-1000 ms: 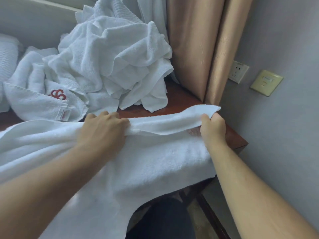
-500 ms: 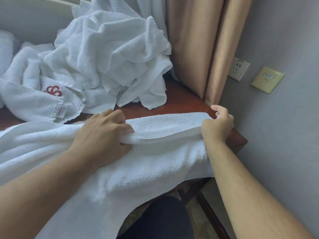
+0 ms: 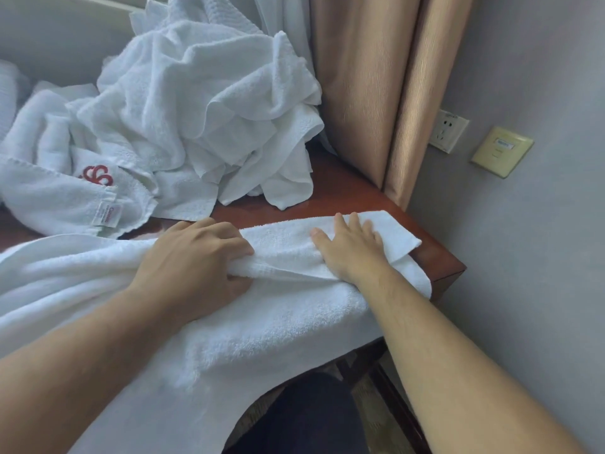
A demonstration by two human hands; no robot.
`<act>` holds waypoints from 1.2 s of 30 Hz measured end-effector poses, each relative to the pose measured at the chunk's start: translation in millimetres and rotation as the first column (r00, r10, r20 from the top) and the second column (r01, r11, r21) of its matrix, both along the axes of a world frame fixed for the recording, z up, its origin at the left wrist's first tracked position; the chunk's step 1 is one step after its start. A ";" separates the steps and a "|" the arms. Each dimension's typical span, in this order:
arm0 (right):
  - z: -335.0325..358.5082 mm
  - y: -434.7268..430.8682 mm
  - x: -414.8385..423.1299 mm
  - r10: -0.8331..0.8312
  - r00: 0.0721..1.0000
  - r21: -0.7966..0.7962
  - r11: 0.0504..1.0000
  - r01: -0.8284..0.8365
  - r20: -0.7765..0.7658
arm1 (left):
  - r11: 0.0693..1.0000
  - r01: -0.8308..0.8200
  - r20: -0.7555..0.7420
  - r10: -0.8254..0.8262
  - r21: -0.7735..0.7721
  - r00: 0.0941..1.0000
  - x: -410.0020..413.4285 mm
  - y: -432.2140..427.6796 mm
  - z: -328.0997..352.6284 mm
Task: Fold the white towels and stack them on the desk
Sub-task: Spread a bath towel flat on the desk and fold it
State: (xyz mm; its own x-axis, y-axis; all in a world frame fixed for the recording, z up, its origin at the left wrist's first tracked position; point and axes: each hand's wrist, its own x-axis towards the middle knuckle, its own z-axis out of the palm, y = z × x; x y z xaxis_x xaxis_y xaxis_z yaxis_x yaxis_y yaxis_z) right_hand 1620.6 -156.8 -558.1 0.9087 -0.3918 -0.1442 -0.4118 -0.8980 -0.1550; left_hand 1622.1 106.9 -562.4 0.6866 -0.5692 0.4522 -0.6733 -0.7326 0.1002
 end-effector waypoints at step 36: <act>2.6 312.9 -67.0 0.901 0.408 -0.258 0.433 -0.864 0.147 | 0.830 -0.558 0.139 0.553 -0.002 0.821 -23.7 264.5 51.6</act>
